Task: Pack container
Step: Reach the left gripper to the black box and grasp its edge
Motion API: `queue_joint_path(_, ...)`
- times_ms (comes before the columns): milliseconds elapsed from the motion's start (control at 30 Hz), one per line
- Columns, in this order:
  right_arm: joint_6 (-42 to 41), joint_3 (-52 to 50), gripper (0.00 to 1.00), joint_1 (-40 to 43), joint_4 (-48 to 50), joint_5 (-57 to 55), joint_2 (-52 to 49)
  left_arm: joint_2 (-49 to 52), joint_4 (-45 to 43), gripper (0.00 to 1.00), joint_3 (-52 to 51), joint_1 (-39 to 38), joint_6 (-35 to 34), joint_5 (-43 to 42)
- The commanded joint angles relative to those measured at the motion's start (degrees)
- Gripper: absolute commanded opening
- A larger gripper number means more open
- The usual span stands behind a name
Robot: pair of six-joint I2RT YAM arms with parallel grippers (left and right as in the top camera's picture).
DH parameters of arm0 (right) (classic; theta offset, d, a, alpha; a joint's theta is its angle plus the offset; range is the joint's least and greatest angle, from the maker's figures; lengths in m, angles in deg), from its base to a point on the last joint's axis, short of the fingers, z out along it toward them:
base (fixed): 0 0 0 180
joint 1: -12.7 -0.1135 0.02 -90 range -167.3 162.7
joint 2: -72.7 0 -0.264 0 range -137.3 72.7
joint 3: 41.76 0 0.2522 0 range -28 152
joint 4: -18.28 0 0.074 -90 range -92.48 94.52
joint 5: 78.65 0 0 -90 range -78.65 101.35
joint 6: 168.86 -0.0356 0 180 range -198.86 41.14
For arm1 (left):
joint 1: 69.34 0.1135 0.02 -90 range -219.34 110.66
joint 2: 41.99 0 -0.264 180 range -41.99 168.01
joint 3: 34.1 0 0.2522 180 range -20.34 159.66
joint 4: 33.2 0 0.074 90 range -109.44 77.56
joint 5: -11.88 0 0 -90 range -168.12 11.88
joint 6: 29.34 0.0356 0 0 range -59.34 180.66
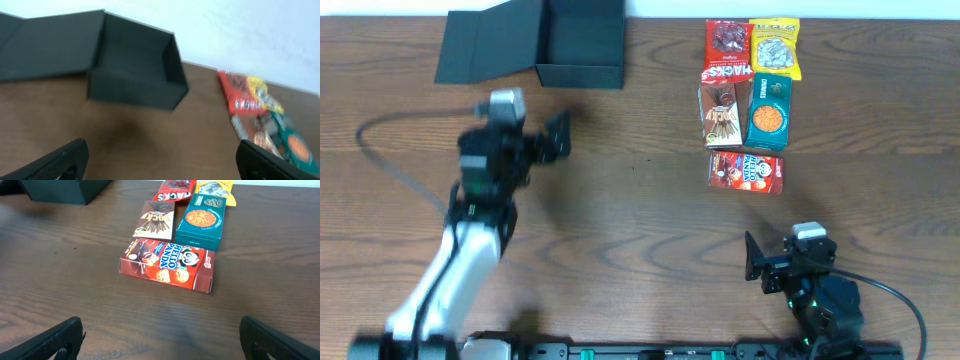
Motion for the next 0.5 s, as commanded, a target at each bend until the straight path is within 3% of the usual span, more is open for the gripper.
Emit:
queue_joint_path(0,0.85,-0.5,0.99,0.35,-0.09,-0.61,0.35,8.72,0.81,0.95,9.84,-0.2,-7.32,0.0)
queue_joint_path(200,0.85,-0.5,0.99,0.35,-0.11,-0.61,0.35,25.16,10.82,0.96,31.36,-0.48,-17.09,-0.42)
queue_joint_path(333,0.85,-0.5,0.99,0.35,-0.11,-0.61,0.35,34.36,17.38,0.95,44.89,-1.62,-18.38,-0.48)
queue_joint_path(467,0.85,-0.5,0.99,0.35,-0.09,-0.61,0.35,39.93,16.33,0.95,51.89,-3.3,-18.43,-2.64)
